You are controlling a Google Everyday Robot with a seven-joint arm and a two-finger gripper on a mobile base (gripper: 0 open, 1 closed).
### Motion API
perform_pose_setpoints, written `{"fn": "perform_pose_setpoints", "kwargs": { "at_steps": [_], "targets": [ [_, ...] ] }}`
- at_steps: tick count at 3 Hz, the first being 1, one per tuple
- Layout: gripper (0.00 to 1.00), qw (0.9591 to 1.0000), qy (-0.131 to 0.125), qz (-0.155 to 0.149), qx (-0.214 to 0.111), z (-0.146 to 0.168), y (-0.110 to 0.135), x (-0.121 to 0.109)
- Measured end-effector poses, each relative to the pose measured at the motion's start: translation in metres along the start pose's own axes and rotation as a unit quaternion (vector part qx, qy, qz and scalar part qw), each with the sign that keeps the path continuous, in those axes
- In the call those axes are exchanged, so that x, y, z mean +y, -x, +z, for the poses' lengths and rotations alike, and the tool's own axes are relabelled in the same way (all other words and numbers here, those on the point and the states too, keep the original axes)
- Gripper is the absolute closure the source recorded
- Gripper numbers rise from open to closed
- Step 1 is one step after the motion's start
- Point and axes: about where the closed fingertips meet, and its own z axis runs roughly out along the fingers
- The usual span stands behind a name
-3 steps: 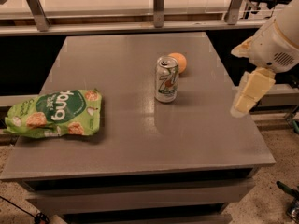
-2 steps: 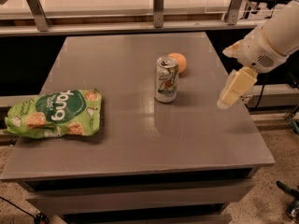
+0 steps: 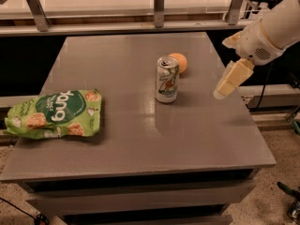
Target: Pick orange
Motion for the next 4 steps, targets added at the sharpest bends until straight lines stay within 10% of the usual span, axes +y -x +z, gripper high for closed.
{"fn": "perform_pose_setpoints", "kwargs": {
  "at_steps": [2, 4],
  "targets": [
    [0.0, 0.9984, -0.05, -0.004, -0.027, -0.016, 0.031, -0.061],
    [0.0, 0.9971, -0.042, -0.004, -0.064, 0.002, 0.039, -0.062]
  ]
}}
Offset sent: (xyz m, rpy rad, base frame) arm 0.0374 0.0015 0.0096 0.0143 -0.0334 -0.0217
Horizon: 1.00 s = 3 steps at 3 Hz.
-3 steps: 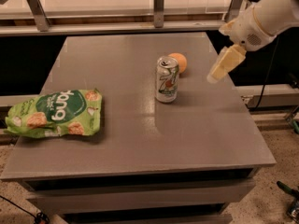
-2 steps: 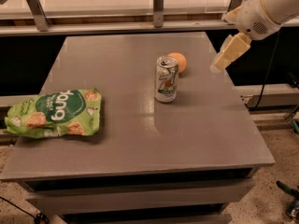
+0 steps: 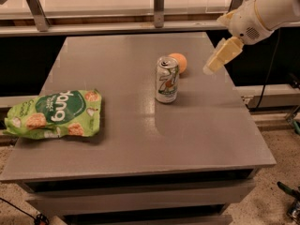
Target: Pick orange
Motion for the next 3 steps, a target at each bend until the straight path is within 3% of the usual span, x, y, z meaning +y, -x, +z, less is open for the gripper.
{"fn": "perform_pose_setpoints", "kwargs": {
  "at_steps": [1, 3],
  "targets": [
    [0.0, 0.9991, 0.02, -0.001, -0.038, 0.032, 0.012, 0.0],
    [0.0, 0.9967, 0.035, 0.021, -0.07, 0.067, 0.019, -0.014]
  ]
}}
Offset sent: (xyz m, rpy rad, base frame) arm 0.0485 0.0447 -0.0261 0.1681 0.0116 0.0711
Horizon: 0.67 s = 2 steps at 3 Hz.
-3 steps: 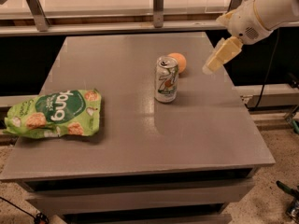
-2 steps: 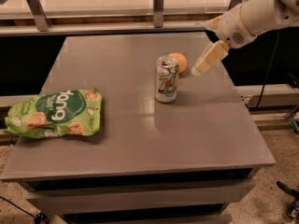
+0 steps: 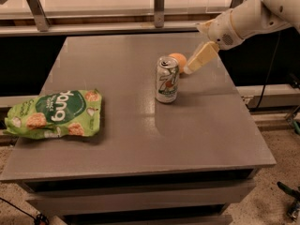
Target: Pick orange
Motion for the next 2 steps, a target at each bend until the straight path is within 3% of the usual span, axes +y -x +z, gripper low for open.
{"fn": "perform_pose_setpoints", "kwargs": {
  "at_steps": [2],
  "targets": [
    [0.0, 0.9989, 0.007, 0.037, -0.026, 0.027, -0.007, -0.005]
  ]
}}
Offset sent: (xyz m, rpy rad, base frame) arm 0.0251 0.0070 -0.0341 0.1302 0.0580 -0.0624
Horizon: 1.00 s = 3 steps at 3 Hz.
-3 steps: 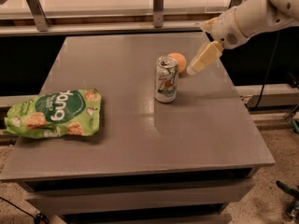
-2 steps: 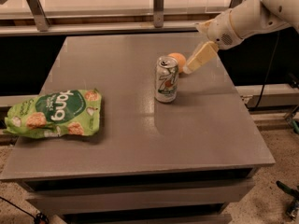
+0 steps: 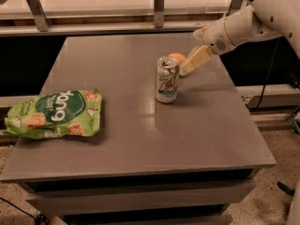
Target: Pick orange
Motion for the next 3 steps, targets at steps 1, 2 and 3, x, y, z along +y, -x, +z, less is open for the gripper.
{"fn": "perform_pose_setpoints", "kwargs": {
  "at_steps": [1, 2, 3],
  "targets": [
    [0.0, 0.9999, 0.007, 0.008, -0.006, 0.014, -0.003, -0.001],
    [0.17, 0.9997, 0.019, 0.014, -0.006, 0.031, -0.004, -0.002],
    [0.4, 0.9995, 0.025, 0.017, -0.003, 0.042, -0.006, -0.002]
  ]
}}
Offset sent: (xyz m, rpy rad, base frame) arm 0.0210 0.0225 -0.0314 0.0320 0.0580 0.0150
